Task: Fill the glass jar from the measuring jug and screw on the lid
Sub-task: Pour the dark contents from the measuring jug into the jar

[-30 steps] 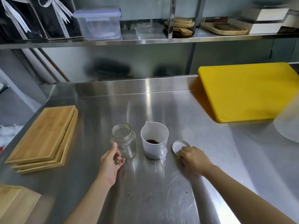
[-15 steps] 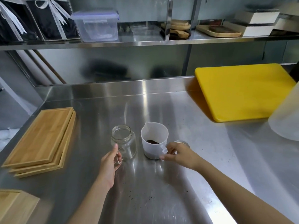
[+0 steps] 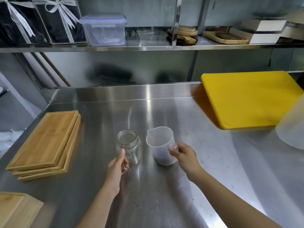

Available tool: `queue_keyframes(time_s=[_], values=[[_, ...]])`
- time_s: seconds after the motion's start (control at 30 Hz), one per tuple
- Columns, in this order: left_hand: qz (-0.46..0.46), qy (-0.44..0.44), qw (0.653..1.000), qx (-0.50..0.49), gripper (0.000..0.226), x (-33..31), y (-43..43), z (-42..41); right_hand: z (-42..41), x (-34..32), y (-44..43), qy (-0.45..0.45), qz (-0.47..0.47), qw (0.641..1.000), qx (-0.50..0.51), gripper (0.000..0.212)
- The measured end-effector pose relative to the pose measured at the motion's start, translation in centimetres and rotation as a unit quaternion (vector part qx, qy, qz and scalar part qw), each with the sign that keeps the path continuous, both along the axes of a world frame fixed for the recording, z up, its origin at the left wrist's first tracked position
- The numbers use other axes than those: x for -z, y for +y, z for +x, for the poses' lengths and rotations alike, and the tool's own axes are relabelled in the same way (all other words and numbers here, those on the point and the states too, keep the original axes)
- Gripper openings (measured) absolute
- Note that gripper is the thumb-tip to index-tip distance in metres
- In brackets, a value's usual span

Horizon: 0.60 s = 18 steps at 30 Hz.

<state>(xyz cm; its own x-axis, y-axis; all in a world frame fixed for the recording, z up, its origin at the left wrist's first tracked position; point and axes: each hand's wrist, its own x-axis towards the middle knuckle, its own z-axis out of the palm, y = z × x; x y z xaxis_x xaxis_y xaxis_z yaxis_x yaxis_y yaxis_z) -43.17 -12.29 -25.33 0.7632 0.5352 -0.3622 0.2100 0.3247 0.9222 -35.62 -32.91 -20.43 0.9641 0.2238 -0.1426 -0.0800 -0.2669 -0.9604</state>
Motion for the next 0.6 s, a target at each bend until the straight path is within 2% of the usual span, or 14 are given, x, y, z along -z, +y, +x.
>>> queue_keyframes(time_s=[0.1,0.27,0.5,0.6], values=[[0.011,-0.001,1.0,0.003,0.043,0.0,-0.1,0.0,-0.2,-1.3,0.1,0.007,0.063,0.997,0.035,0.03],[0.088,-0.017,0.996,-0.008,0.046,-0.5,-0.8,-0.1,0.2,-2.8,-0.6,-0.033,0.085,0.993,0.075,0.033],[0.115,-0.049,0.992,0.001,0.051,-0.5,-1.2,-0.1,2.0,-4.2,-1.6,-0.119,0.067,0.989,0.065,0.031],[0.114,-0.055,0.992,0.013,0.052,-0.1,-1.2,-0.3,3.0,-4.8,-1.9,-0.168,0.033,0.983,0.065,0.042]])
